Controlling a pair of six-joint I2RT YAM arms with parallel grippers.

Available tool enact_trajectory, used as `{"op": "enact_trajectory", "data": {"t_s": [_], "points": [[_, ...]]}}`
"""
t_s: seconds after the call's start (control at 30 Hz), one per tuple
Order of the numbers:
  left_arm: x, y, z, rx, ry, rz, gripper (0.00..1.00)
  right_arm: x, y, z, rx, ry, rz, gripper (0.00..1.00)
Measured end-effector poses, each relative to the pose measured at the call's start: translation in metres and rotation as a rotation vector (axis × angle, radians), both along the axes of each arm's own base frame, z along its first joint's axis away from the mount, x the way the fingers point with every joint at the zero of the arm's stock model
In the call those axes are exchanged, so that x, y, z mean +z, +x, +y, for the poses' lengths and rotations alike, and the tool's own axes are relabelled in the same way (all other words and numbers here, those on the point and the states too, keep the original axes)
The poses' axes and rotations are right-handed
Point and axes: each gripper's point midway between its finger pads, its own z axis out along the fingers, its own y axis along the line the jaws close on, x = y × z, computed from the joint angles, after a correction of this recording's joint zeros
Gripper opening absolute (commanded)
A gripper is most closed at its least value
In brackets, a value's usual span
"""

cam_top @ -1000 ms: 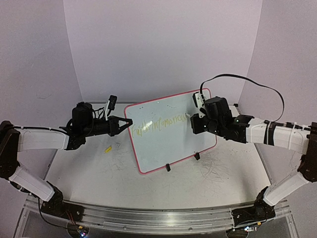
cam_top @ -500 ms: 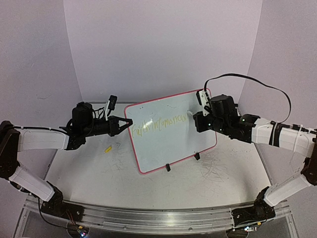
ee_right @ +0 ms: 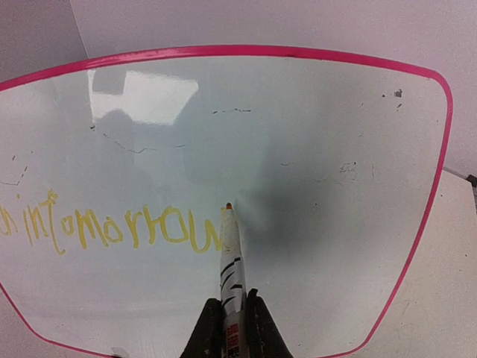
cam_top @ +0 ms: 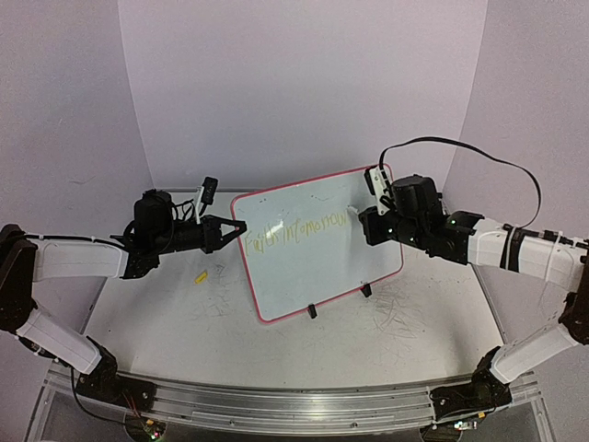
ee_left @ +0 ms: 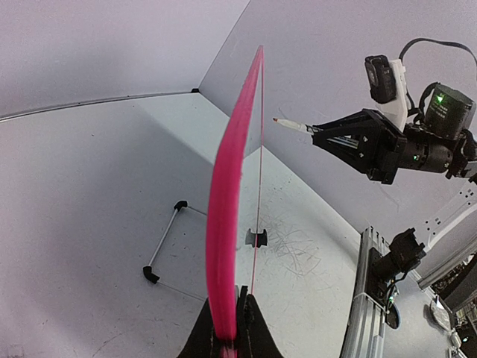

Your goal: Write a sentence on the whiteboard

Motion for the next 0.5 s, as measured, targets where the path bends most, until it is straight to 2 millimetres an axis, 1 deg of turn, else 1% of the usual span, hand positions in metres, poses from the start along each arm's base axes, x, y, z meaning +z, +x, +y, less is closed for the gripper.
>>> {"op": "enact_trajectory", "data": {"t_s": [0.5], "points": [[0.000, 0.000, -0.001, -0.002, 0.002, -0.004, 0.00, -0.019, 0.005, 0.005, 0.004, -0.023, 0.032, 0.00]]}}
